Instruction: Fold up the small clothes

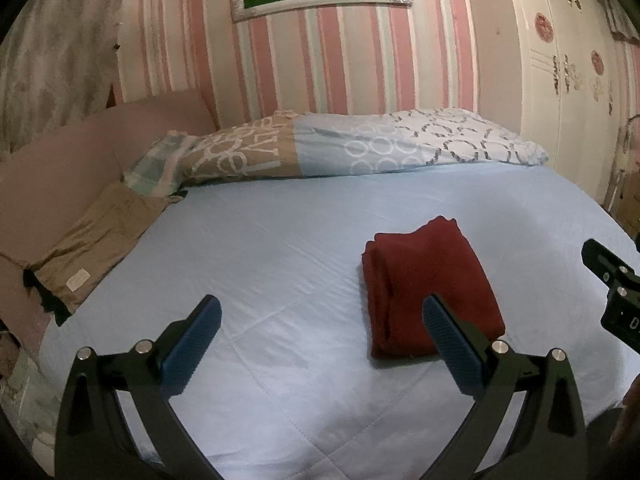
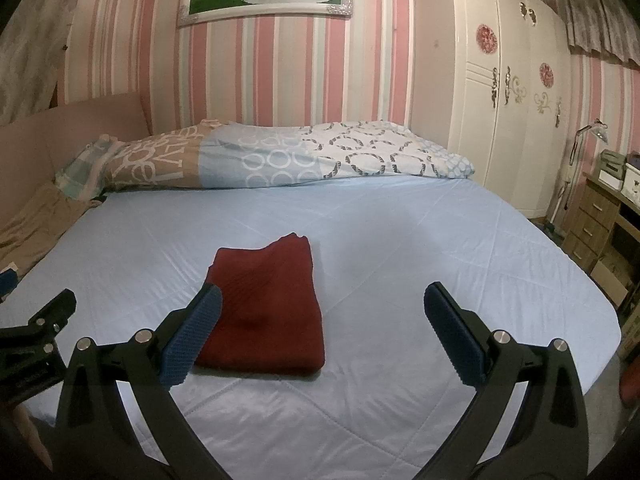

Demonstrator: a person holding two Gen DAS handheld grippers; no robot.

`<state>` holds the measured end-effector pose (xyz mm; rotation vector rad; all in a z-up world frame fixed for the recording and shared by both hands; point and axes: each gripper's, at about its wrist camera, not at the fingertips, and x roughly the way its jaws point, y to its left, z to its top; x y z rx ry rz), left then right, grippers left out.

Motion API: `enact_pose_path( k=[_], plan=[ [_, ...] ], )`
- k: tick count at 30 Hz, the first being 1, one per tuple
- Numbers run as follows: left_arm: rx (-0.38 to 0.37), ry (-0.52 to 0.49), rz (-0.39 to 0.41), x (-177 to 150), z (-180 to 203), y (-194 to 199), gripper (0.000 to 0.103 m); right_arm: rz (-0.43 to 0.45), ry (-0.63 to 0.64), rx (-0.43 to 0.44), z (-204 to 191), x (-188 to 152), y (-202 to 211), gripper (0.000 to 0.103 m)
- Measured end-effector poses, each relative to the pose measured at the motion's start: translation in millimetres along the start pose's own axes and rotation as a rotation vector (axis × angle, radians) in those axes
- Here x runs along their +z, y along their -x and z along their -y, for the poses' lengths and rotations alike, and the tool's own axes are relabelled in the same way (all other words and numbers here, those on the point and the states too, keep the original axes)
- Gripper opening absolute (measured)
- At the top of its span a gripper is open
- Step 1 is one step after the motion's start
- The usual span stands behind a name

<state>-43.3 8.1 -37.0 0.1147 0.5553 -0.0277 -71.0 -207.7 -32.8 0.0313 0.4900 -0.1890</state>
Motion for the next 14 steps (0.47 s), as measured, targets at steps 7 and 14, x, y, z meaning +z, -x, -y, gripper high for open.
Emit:
enact_pose_path(
  k=[7,14],
  plan=[
    [-0.015,-0.004,-0.012,1.4,3.8,-2.8,0.101,-0.008,0.005,0.001,2.2,-1.9,-3.4,0.100],
    [-0.030,0.016,-0.030,3.2,-1.3,-5.8,0.101,-0.010,0.006,-0.001,3.8,-3.8,-4.1,0.100]
  ],
)
